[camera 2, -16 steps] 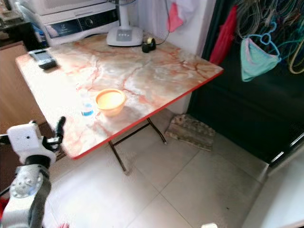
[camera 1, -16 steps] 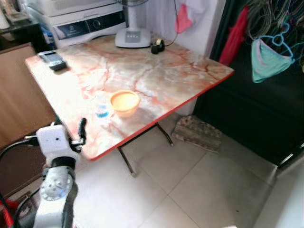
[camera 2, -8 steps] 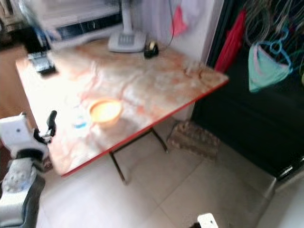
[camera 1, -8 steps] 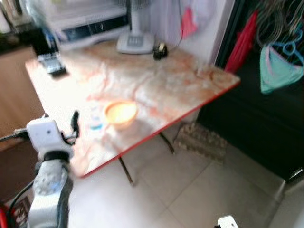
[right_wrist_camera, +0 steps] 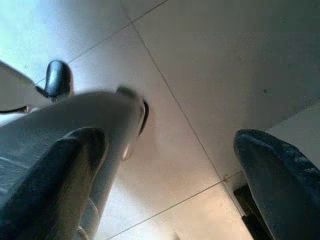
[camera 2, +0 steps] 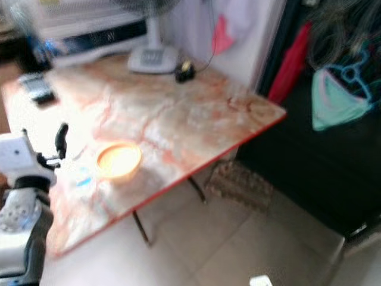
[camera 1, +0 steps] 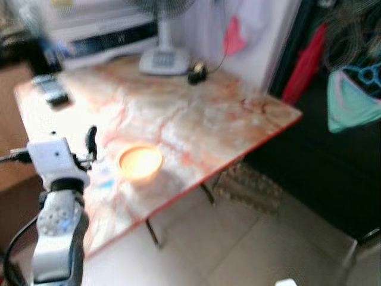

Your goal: Restocking fridge

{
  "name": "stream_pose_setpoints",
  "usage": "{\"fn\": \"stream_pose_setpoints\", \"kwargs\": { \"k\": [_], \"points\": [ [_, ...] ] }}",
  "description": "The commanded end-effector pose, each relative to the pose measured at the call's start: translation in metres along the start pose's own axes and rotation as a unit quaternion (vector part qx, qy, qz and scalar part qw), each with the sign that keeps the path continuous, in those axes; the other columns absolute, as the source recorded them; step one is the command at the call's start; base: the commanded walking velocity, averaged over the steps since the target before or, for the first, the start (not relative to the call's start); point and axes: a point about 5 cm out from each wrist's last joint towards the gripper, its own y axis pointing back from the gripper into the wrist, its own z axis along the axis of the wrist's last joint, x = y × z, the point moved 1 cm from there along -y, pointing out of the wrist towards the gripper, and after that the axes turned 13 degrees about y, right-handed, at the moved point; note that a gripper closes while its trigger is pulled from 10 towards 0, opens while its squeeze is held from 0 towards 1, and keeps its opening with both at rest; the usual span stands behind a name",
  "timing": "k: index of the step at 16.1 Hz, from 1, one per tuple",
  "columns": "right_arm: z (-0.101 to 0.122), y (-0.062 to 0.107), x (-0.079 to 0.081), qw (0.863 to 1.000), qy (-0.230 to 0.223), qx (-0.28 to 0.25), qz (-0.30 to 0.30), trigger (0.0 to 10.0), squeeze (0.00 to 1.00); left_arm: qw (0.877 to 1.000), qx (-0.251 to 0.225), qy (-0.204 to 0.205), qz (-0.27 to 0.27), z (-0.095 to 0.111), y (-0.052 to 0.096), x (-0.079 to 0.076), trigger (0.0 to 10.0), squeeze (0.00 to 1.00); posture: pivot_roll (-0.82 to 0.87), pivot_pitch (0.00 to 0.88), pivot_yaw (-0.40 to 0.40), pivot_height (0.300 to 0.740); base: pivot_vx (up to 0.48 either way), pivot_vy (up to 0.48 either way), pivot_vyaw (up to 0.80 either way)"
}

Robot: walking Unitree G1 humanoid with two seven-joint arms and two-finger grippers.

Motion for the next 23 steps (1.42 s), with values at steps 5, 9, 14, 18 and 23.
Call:
{"fn": "stream_pose_setpoints", "kwargs": {
  "k": [5, 9, 14, 18, 23],
  "points": [
    [-0.011, 0.002, -0.004, 1.000, -0.001, 0.025, -0.007, 10.0, 0.00, 0.999, 0.009, -0.033, -0.037, 0.002, 0.001, -0.009, 10.0, 0.00, 0.05, 0.024, -0.030, 0.740, 0.065, 0.000, 0.00],
    [-0.012, 0.002, -0.004, 0.999, 0.009, 0.038, -0.007, 10.0, 0.00, 0.993, 0.082, -0.085, -0.023, 0.013, -0.017, -0.007, 10.0, 0.00, 0.06, 0.026, -0.030, 0.740, 0.000, 0.000, 0.00],
    [-0.013, 0.002, -0.003, 0.999, 0.023, 0.045, -0.004, 10.0, 0.00, 0.976, 0.203, -0.071, -0.023, 0.022, -0.027, -0.004, 10.0, 0.00, 0.08, 0.035, -0.024, 0.740, 0.000, 0.000, 0.00],
    [-0.012, 0.003, -0.005, 0.995, 0.075, 0.058, -0.001, 10.0, 0.00, 0.946, 0.288, -0.140, -0.052, 0.032, -0.025, 0.005, 10.0, 0.00, 0.09, 0.049, -0.019, 0.740, 0.000, 0.000, 0.00],
    [-0.012, 0.003, -0.007, 0.995, 0.081, 0.056, -0.005, 10.0, 0.00, 0.932, 0.349, -0.089, -0.042, 0.016, -0.006, 0.016, 10.0, 0.00, 0.08, 0.053, -0.028, 0.740, 0.000, 0.000, 0.00]
  ]
}}
